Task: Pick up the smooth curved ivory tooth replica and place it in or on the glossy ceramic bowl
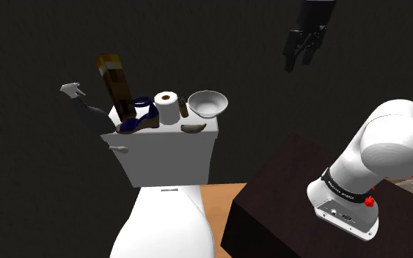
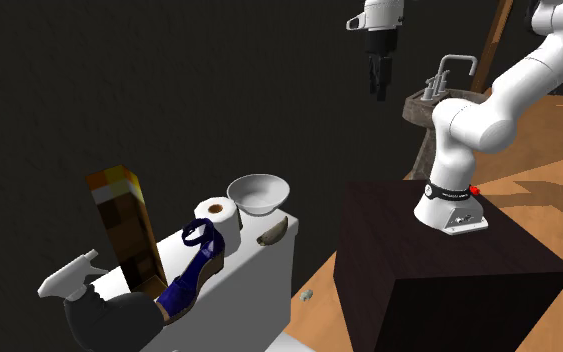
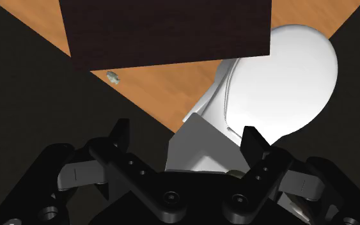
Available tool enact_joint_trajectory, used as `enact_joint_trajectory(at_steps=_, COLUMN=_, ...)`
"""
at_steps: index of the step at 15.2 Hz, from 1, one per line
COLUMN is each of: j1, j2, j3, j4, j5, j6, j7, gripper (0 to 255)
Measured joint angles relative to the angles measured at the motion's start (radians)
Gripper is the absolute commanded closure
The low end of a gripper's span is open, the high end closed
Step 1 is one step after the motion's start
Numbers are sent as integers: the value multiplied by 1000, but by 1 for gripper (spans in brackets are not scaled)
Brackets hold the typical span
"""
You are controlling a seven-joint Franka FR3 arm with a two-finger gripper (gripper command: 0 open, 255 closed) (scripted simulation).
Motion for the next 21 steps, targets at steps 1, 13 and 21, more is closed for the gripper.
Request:
enact_joint_trajectory(at_steps=1, j1=0, j2=0, j3=0, j4=0, j5=0, j6=0, j7=0, gripper=0)
enact_joint_trajectory(at_steps=13, j1=111, j2=312, j3=17, j4=-48, j5=-65, j6=405, j7=-205, gripper=0)
enact_joint_trajectory(at_steps=21, j1=168, j2=581, j3=45, j4=-1, j5=-124, j6=666, j7=-327, gripper=0)
